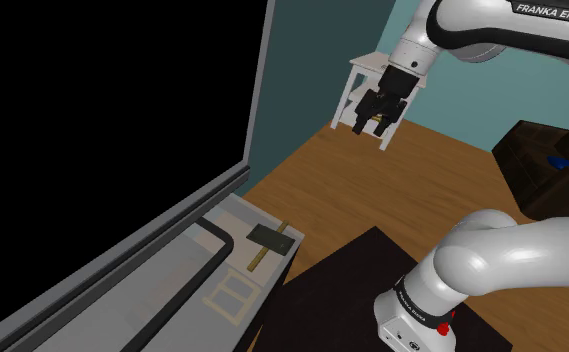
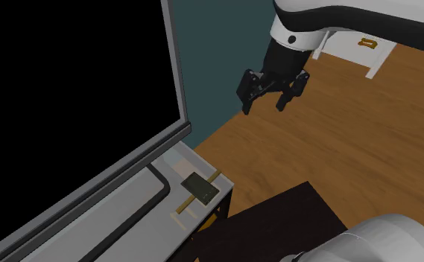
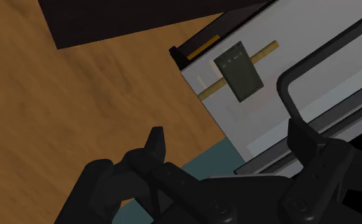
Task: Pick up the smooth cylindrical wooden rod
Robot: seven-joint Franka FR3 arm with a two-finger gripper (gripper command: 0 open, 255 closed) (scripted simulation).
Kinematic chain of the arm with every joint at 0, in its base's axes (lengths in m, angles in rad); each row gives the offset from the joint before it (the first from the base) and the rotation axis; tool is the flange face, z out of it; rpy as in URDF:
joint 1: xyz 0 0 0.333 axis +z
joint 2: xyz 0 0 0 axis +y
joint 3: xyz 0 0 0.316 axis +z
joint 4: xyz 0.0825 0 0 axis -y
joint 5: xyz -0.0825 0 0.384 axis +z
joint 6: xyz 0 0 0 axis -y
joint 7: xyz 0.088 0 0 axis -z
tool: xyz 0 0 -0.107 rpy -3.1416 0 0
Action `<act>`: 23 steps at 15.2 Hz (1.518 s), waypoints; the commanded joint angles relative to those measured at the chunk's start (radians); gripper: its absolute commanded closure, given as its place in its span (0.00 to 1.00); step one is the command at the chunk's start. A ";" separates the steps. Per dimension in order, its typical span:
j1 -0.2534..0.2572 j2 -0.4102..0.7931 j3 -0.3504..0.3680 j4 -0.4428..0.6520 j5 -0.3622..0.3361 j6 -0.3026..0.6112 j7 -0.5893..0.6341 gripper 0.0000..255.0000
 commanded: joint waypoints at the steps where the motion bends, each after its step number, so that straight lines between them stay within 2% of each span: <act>1: 0.000 0.000 0.000 0.000 0.000 0.000 0.000 0.00; 7: -0.026 0.037 0.109 -0.158 0.050 0.193 0.213 0.00; 12: -0.041 0.125 0.203 -0.248 0.093 0.367 0.390 0.00; 18: -0.064 0.307 0.314 -0.301 0.129 0.592 0.610 0.00; 23: -0.097 0.512 0.398 -0.297 0.111 0.781 0.814 0.00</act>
